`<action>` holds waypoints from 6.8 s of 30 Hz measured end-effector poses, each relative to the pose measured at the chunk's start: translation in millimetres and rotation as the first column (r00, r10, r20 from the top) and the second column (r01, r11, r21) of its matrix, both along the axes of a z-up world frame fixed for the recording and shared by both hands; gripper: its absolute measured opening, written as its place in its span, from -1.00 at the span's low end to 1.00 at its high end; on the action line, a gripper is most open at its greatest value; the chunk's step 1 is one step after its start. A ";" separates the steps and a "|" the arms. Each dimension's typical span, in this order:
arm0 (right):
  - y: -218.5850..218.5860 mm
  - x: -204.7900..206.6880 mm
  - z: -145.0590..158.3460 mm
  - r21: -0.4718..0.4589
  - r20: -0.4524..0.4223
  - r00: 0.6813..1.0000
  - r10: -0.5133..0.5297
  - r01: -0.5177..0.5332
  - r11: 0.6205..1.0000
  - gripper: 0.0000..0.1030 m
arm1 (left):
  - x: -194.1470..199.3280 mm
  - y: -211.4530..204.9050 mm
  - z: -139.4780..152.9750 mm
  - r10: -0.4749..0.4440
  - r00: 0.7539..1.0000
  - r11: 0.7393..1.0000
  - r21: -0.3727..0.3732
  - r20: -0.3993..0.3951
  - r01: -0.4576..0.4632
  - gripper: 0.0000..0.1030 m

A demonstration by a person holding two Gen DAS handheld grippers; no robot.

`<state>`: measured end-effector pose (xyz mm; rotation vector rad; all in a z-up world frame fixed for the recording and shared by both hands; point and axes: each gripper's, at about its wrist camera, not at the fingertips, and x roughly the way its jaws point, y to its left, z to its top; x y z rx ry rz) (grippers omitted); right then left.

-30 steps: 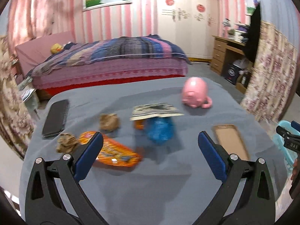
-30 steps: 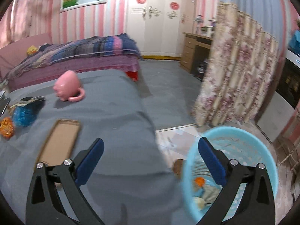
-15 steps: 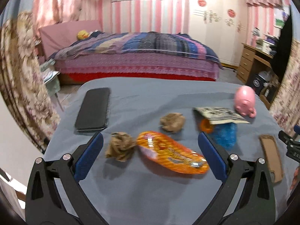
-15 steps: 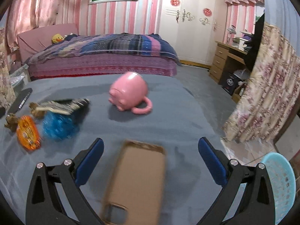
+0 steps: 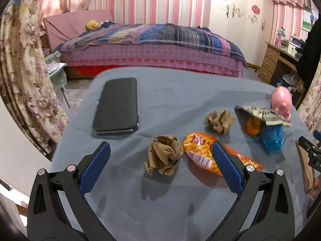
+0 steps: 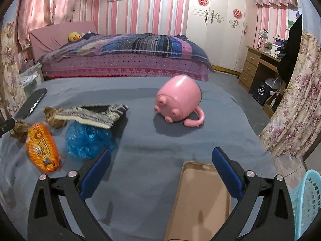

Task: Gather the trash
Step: 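Move both open grippers back over the table, then grasp the crumpled brown paper with the left gripper while the right grasps the blue plastic bag, then carry the brown paper and blue bag in both grippers over the blue basket, then open the left gripper, dropping the brown paper into the basket, then open the right gripper, dropping the blue plastic bag into the basket, then move both open grippers back over the table, then close the left gripper on the orange snack bag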

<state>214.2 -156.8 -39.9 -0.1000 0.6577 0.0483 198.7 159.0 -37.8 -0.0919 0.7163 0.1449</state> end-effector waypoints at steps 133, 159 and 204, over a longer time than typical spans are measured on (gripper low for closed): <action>-430.5 -200.3 5.7 0.058 0.006 0.900 -0.435 0.434 0.899 -0.25 | -87.0 -557.0 15.6 -0.608 0.794 0.794 -0.020 -0.001 0.608 0.64; -366.7 -154.8 -3.1 0.047 -0.001 0.908 -0.419 0.419 0.907 0.90 | -78.9 -428.2 47.0 -0.457 0.888 0.888 -0.023 0.053 0.459 0.84; -22.6 7.3 2.2 0.048 -0.028 0.999 0.018 -0.017 0.999 0.91 | 4.8 -39.8 -19.7 -0.009 0.994 0.998 -0.065 -0.111 0.001 0.89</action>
